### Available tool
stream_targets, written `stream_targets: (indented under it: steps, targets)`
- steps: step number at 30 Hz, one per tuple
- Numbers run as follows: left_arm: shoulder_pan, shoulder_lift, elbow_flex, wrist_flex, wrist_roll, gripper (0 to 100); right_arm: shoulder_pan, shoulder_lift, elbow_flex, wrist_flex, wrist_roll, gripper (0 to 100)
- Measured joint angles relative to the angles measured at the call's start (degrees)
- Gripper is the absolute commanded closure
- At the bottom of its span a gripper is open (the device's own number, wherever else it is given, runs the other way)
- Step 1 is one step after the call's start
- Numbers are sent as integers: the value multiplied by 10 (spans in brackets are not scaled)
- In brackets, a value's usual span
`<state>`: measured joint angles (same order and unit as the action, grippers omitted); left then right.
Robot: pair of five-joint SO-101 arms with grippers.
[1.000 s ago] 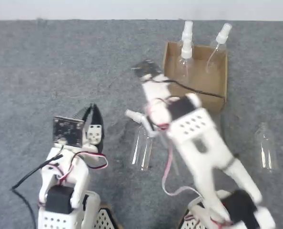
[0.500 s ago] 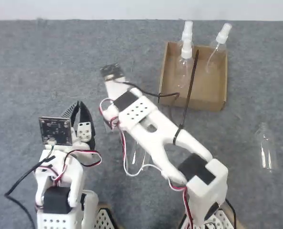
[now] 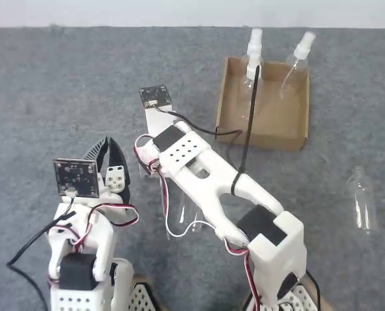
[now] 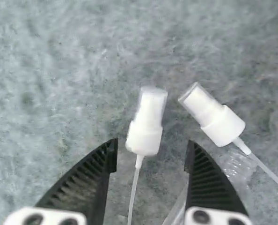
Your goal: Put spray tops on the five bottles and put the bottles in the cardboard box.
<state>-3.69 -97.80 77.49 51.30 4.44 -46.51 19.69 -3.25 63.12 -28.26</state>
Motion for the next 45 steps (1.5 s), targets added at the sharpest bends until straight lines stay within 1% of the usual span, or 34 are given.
stream_targets:
  steps: [3,5,7,8,11,13,16,19,22,25,28,32,34,37,41,45]
  targets:
    - [-1,0,0,0,1,988,-2,0,0,12,0,818]
    - [-6,0,0,0,1,988,1,-4,0,40,0,826]
    - [-7,0,0,0,1,988,13,-26,0,74,3,866]
    - [-7,2,-4,0,1,987,21,-46,0,90,18,890]
    - [-4,48,-46,0,1,983,55,-113,0,127,95,929]
    - [-4,109,-84,0,1,957,87,-156,0,159,157,907]
    - [-2,227,-152,18,1,891,152,-215,0,224,258,850]
    - [25,362,-215,33,-9,859,236,-265,0,287,342,824]
    - [50,494,-256,33,-22,859,337,-295,2,320,413,822]
    - [69,618,-291,33,-24,859,443,-308,26,323,487,822]
    - [69,727,-323,27,-22,858,549,-308,63,309,556,821]
    - [71,843,-374,24,-25,858,673,-308,133,237,629,821]
    - [71,892,-402,24,-27,859,721,-308,168,197,656,821]
    - [71,953,-433,24,-25,859,766,-308,215,145,682,820]
    - [71,1004,-459,23,-25,859,804,-308,246,96,695,820]
    - [71,1030,-471,23,-25,859,815,-308,250,81,696,820]
